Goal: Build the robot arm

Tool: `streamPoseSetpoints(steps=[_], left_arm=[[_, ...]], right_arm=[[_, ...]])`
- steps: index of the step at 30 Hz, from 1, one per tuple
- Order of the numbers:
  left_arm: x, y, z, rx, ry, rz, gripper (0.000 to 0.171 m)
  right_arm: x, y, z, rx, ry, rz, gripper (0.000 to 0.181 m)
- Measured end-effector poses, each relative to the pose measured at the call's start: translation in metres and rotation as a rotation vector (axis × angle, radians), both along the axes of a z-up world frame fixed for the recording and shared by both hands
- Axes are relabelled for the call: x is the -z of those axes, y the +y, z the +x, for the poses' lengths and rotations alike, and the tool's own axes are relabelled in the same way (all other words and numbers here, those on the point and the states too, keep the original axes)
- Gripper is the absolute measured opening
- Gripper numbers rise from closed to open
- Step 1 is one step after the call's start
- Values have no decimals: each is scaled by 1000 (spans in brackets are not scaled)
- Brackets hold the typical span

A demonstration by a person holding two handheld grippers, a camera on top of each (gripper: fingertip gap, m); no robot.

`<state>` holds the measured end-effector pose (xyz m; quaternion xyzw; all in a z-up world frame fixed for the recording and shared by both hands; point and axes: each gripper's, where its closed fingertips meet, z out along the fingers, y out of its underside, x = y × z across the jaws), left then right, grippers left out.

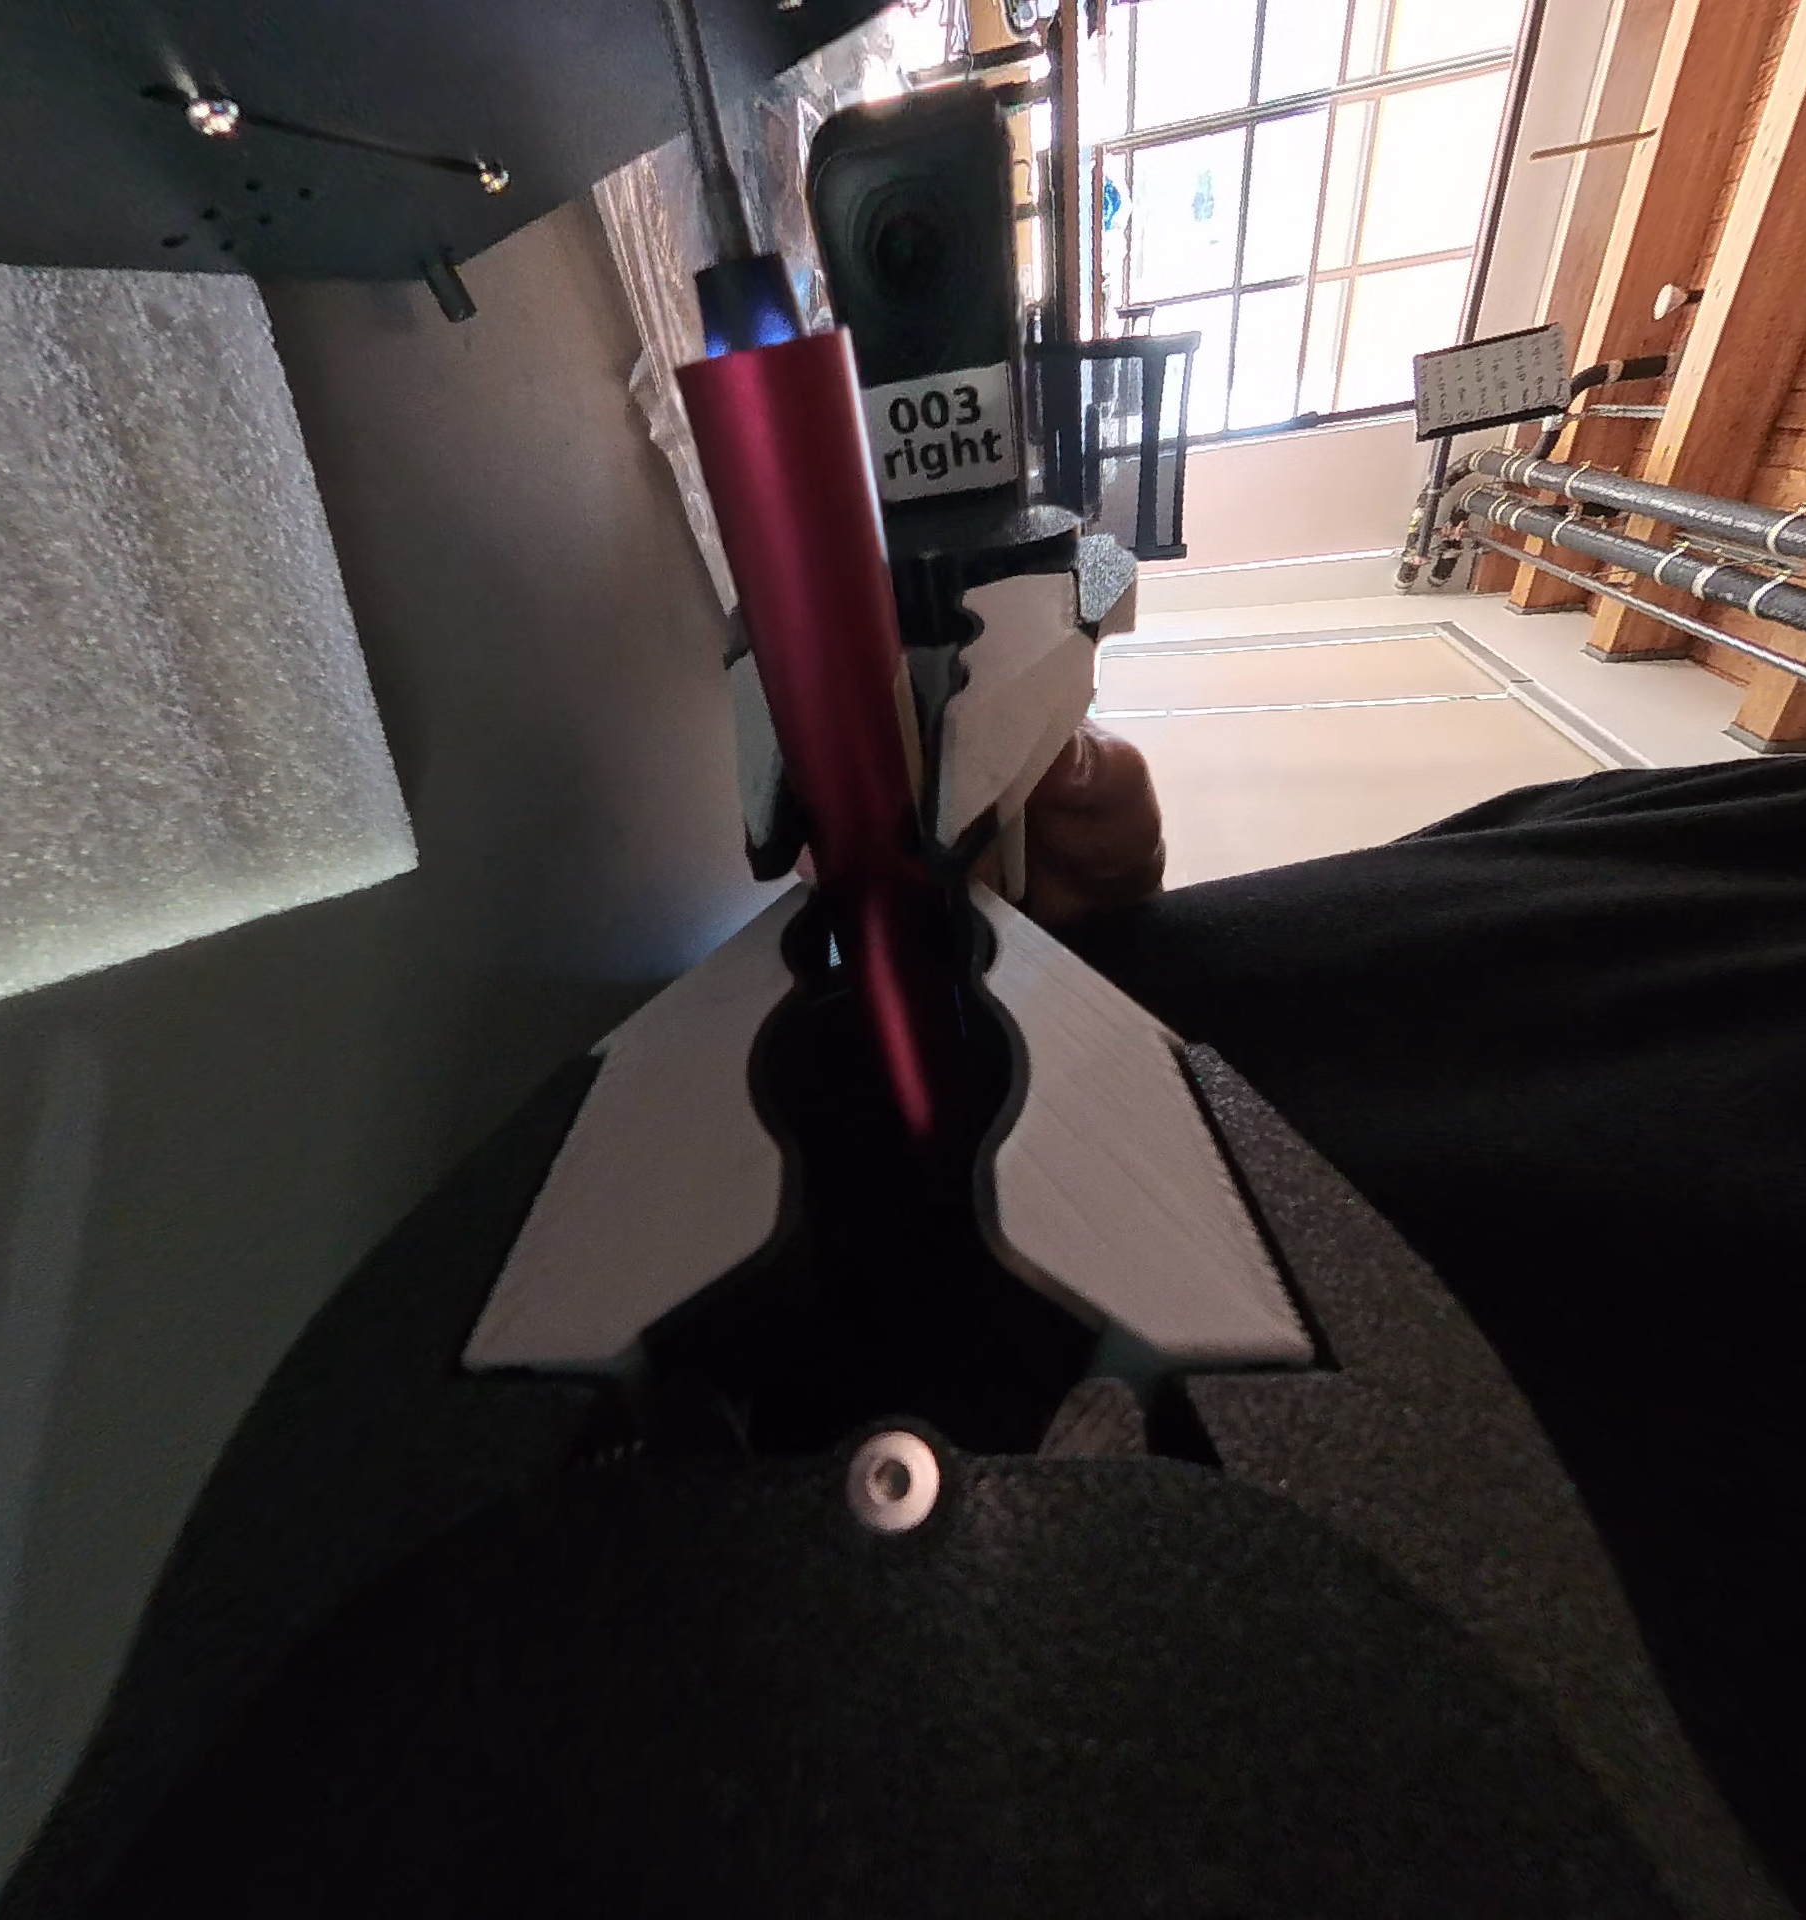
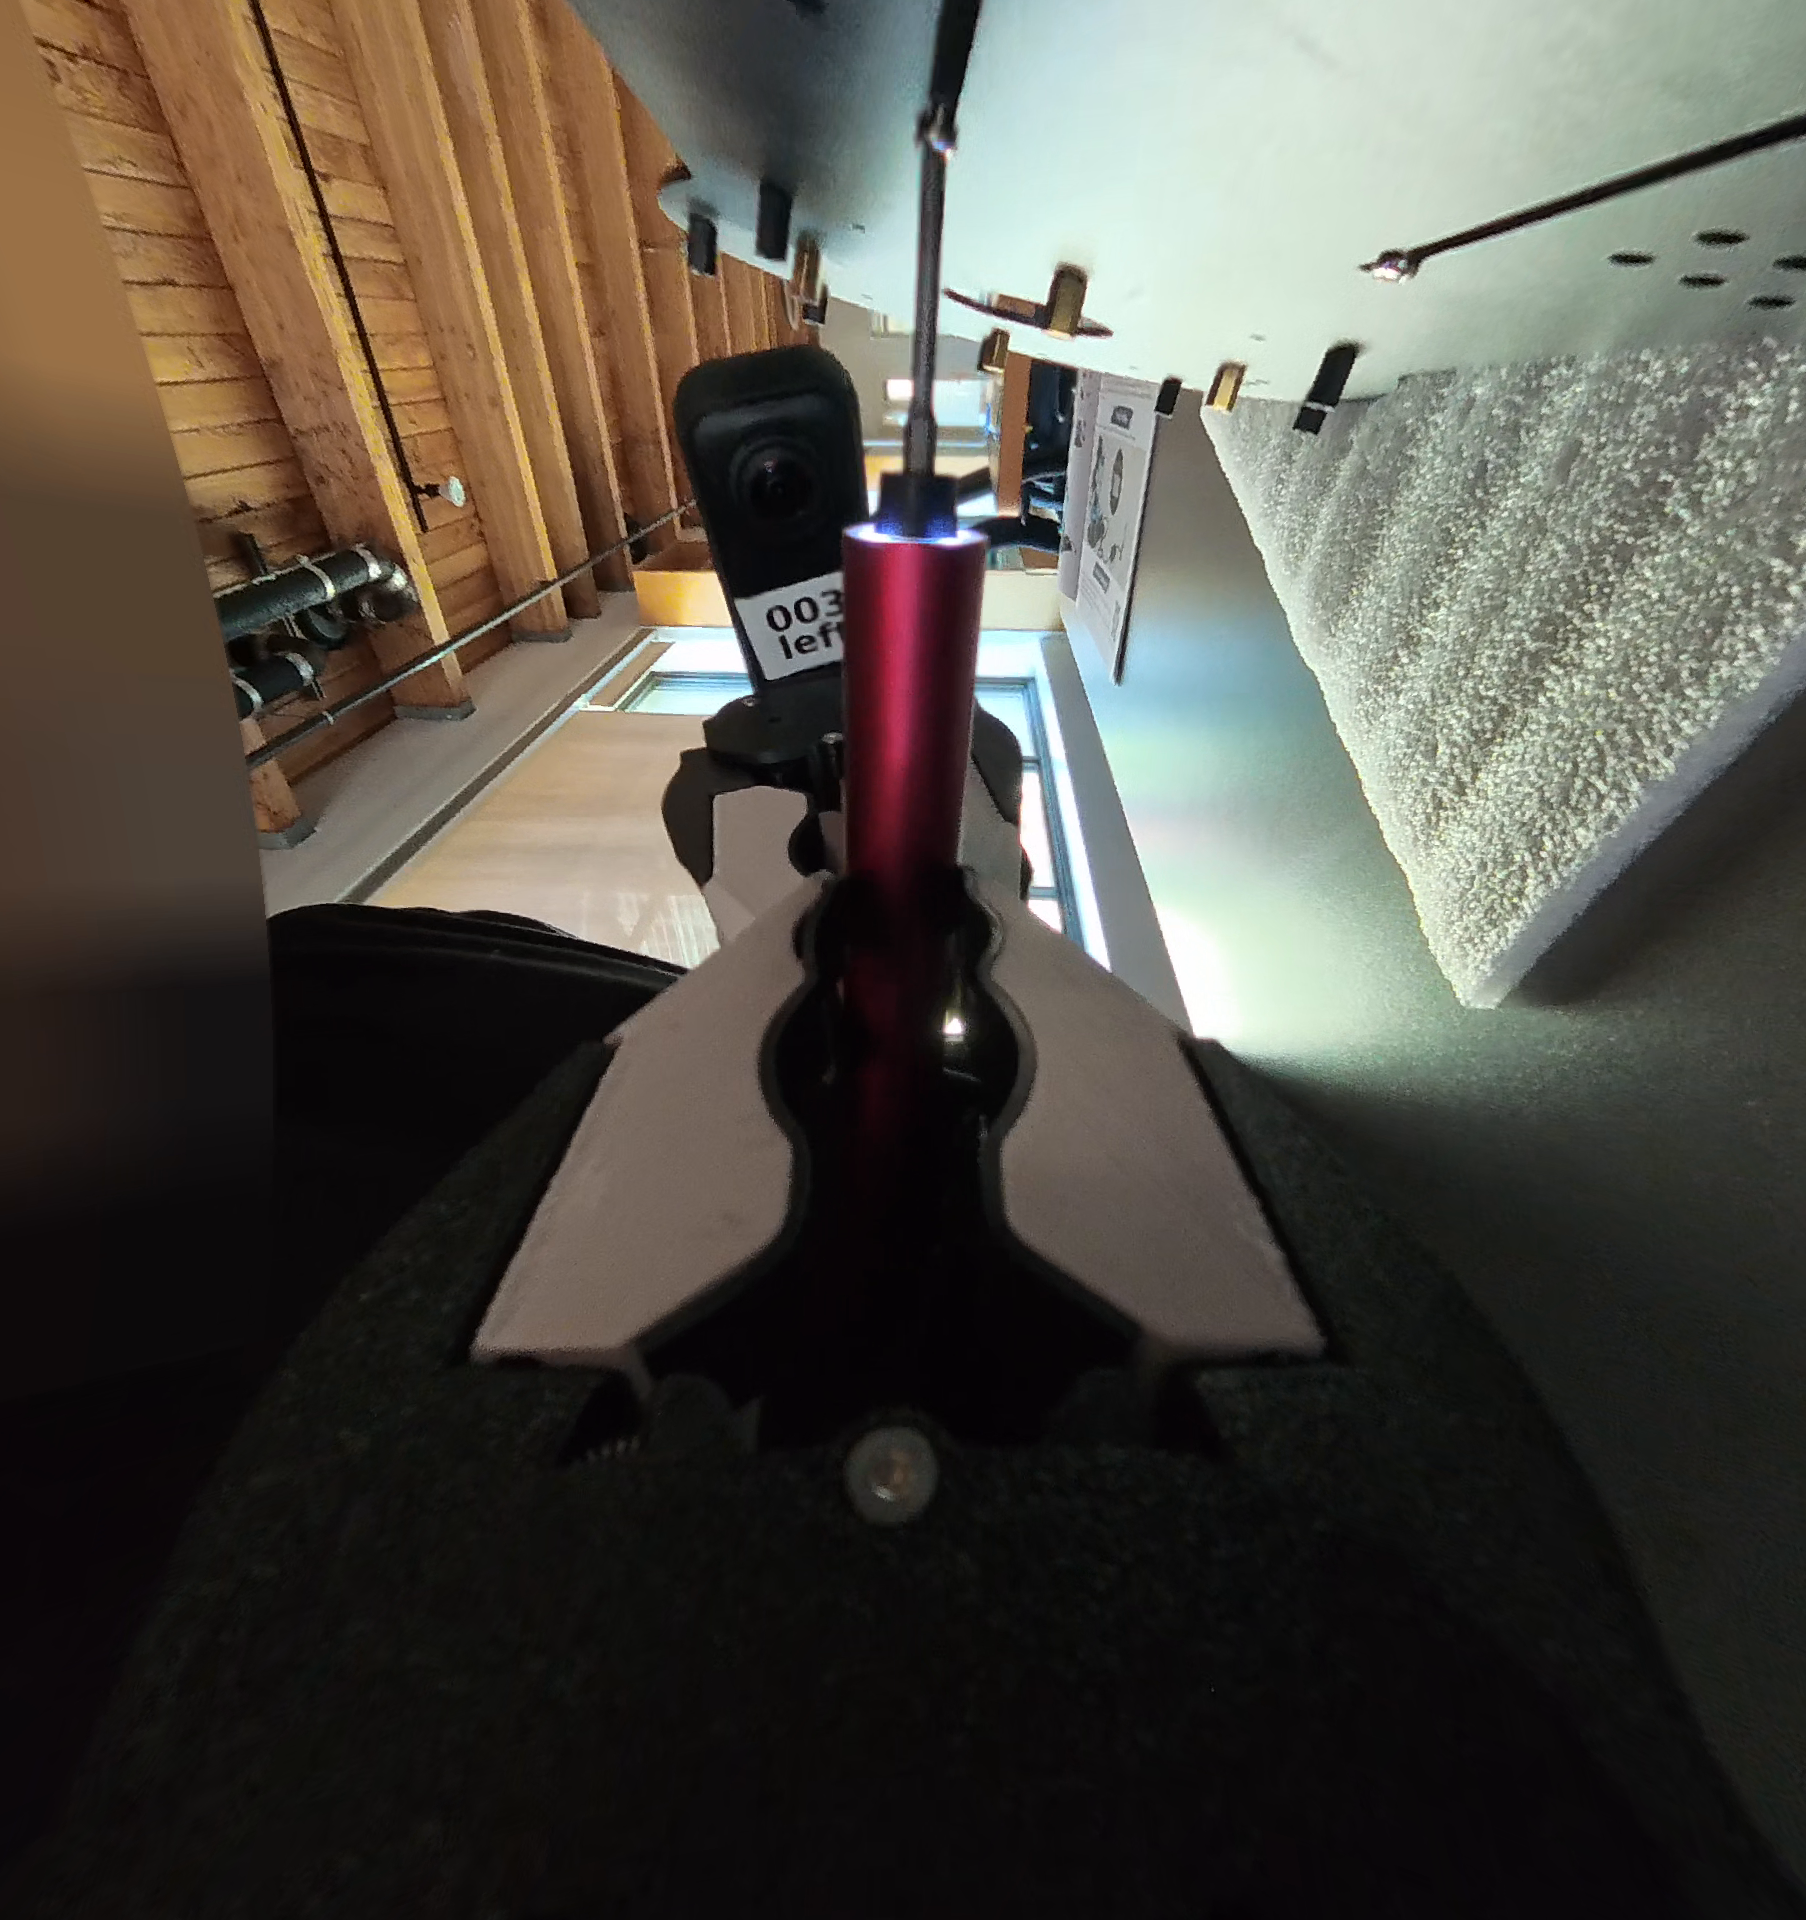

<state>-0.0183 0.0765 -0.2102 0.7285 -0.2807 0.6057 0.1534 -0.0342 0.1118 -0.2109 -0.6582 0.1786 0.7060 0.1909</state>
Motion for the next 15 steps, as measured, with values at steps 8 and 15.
streamPoseSetpoints(steps=[8,15], left_arm=[[-2,-1,1,-7,-10,-3,21],[-1,0,0,-9,-5,1,21]], right_arm=[[-1,5,10,48,-10,1,20],[1,6,11,45,-41,8,22]])
